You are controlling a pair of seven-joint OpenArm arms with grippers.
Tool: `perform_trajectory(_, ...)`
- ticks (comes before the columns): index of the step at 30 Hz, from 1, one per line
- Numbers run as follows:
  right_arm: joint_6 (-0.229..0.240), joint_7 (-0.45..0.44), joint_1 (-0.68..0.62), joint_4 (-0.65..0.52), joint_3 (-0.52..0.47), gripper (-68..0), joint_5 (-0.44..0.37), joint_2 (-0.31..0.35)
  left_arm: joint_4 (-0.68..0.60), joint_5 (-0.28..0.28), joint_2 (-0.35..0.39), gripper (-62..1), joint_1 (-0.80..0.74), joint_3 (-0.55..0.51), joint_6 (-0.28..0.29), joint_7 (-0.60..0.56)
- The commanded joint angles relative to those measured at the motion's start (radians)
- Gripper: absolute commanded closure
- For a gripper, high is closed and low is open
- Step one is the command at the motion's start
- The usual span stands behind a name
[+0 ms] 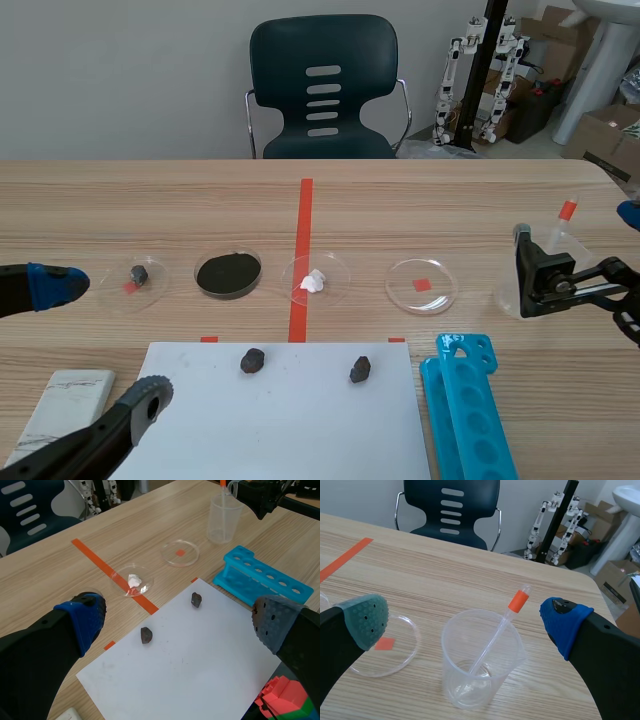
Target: Return to the home posture
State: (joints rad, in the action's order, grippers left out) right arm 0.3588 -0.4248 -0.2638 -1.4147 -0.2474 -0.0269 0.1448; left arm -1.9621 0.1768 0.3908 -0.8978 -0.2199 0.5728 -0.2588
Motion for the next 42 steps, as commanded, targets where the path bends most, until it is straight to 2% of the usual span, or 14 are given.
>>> perform_trajectory(1, 0.000, -0.018, 0.014, -0.008, -0.008, -64.1, -0.011, 0.018, -0.010, 0.014, 0.001, -61.5, -0.002, 0.002, -0.001, -0.014)
perform_trajectory(21, 0.000, -0.014, 0.011, -0.009, -0.007, -64.1, -0.011, 0.018, -0.010, 0.014, 0.001, -61.5, -0.002, 0.002, -0.001, -0.014)
perform_trajectory(24, -0.001, -0.006, -0.001, -0.022, -0.007, -64.1, -0.040, 0.019, -0.010, 0.014, 0.001, -61.5, -0.002, 0.002, -0.001, -0.014)
perform_trajectory(32, -0.004, -0.003, -0.074, -0.112, -0.006, -64.1, -0.056, 0.019, -0.010, 0.014, 0.001, -61.5, -0.002, 0.002, -0.001, -0.014)
perform_trajectory(38, -0.004, -0.003, -0.176, -0.221, 0.026, -64.1, -0.057, 0.020, -0.010, 0.014, 0.001, -61.5, -0.002, 0.002, -0.001, -0.014)
perform_trajectory(42, -0.004, -0.004, -0.263, -0.299, 0.082, -64.1, -0.066, 0.061, -0.010, 0.014, 0.001, -61.5, -0.002, 0.002, -0.001, -0.014)
